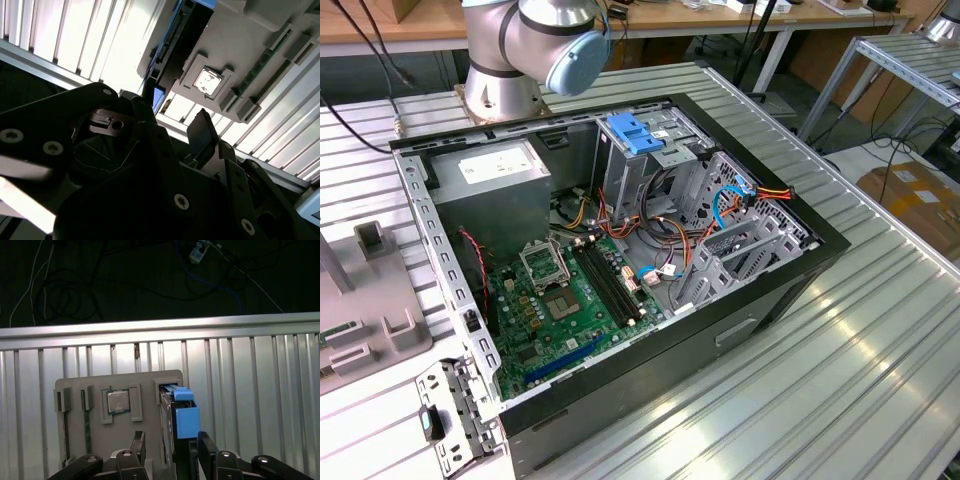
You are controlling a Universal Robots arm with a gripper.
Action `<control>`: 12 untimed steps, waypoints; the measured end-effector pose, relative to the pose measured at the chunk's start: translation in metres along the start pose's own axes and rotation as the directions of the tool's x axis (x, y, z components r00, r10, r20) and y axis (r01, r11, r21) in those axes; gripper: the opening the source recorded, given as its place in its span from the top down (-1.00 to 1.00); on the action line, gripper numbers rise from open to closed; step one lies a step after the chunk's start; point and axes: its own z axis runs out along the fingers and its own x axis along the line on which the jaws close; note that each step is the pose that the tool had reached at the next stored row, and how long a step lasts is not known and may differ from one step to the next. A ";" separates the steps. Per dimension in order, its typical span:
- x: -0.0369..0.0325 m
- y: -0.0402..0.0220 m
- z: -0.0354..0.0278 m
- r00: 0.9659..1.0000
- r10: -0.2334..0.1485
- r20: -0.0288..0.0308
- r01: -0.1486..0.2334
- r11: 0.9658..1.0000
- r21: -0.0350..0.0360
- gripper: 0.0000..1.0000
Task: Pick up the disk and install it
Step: 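Pick up the disk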
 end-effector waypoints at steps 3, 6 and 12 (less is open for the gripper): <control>-0.0030 0.0012 0.0033 1.000 0.000 0.000 0.000 1.000 0.000 -0.08; -0.0080 0.0023 0.0109 1.000 -0.005 0.000 0.005 1.000 0.000 -0.08; -0.0114 0.0043 0.0174 1.000 -0.011 0.000 0.011 1.000 -0.001 -0.08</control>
